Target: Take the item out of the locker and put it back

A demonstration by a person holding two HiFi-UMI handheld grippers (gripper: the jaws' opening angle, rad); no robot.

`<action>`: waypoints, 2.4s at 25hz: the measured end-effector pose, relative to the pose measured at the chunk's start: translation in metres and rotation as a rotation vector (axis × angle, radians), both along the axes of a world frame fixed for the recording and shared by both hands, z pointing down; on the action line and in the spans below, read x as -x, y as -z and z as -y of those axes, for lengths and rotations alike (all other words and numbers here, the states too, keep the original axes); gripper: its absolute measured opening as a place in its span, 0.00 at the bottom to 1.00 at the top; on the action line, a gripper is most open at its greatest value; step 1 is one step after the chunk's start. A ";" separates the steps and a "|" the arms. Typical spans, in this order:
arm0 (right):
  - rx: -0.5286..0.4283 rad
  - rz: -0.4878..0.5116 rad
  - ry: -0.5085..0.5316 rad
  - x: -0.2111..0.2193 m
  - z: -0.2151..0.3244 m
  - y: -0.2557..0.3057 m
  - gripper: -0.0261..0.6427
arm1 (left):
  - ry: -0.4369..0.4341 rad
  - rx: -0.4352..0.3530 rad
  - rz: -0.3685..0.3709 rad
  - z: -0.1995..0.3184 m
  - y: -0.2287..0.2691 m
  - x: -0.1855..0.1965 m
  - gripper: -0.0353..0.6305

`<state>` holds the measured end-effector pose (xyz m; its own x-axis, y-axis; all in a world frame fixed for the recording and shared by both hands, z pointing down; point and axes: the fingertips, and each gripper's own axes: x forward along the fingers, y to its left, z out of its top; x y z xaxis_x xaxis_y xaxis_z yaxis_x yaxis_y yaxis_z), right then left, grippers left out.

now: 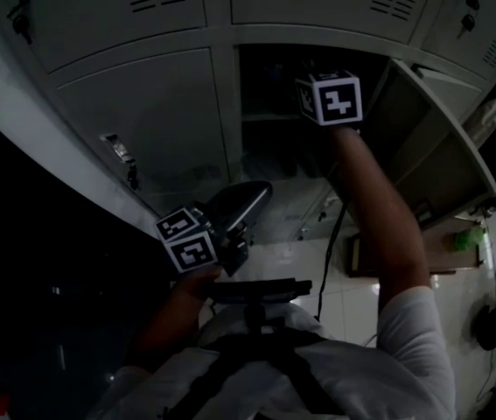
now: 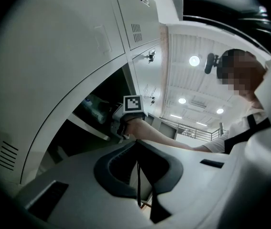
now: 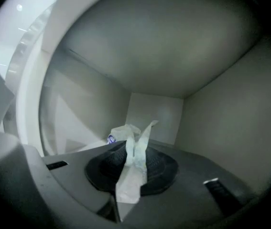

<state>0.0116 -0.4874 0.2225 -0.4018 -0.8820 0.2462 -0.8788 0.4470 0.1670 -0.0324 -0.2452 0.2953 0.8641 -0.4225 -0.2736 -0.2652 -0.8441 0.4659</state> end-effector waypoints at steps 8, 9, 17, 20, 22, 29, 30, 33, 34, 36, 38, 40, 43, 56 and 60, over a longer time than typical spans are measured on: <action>-0.064 0.000 -0.020 -0.015 -0.026 0.007 0.10 | -0.004 -0.004 0.001 -0.006 0.003 0.001 0.04; -0.067 0.007 -0.017 -0.015 -0.032 0.008 0.10 | -0.002 -0.006 0.003 -0.007 0.003 0.002 0.04; -0.082 0.036 0.007 -0.016 -0.080 0.001 0.10 | -0.004 -0.003 0.008 -0.015 0.003 0.004 0.04; -0.081 0.045 0.016 -0.018 -0.100 -0.005 0.10 | -0.011 0.007 0.010 -0.019 -0.002 0.003 0.04; -0.078 0.052 0.018 -0.021 -0.112 -0.009 0.10 | -0.012 0.014 0.012 -0.021 -0.006 0.003 0.04; -0.038 0.102 0.020 -0.030 -0.155 -0.035 0.10 | -0.005 0.061 0.012 -0.030 -0.021 0.009 0.04; -0.033 0.109 0.018 -0.032 -0.160 -0.039 0.10 | -0.005 0.066 0.015 -0.032 -0.023 0.009 0.04; -0.025 0.123 0.001 -0.037 -0.174 -0.048 0.10 | -0.005 0.079 0.019 -0.034 -0.027 0.010 0.04; -0.022 0.125 -0.004 -0.040 -0.177 -0.051 0.10 | -0.006 0.081 0.021 -0.035 -0.028 0.009 0.04; -0.010 0.131 -0.013 -0.045 -0.184 -0.059 0.10 | -0.010 0.084 0.026 -0.038 -0.029 0.008 0.04; 0.002 0.144 -0.018 -0.049 -0.191 -0.064 0.10 | -0.016 0.084 0.034 -0.041 -0.030 0.005 0.04; 0.016 0.160 -0.023 -0.052 -0.198 -0.069 0.10 | -0.023 0.080 0.044 -0.043 -0.031 0.002 0.04; 0.034 0.178 -0.028 -0.057 -0.210 -0.076 0.10 | -0.034 0.072 0.055 -0.045 -0.036 0.000 0.04; 0.089 0.227 -0.037 -0.067 -0.246 -0.103 0.10 | -0.056 0.096 0.071 -0.060 -0.044 -0.004 0.04; 0.101 0.216 -0.046 -0.070 -0.254 -0.112 0.10 | -0.060 0.105 0.070 -0.065 -0.049 -0.004 0.04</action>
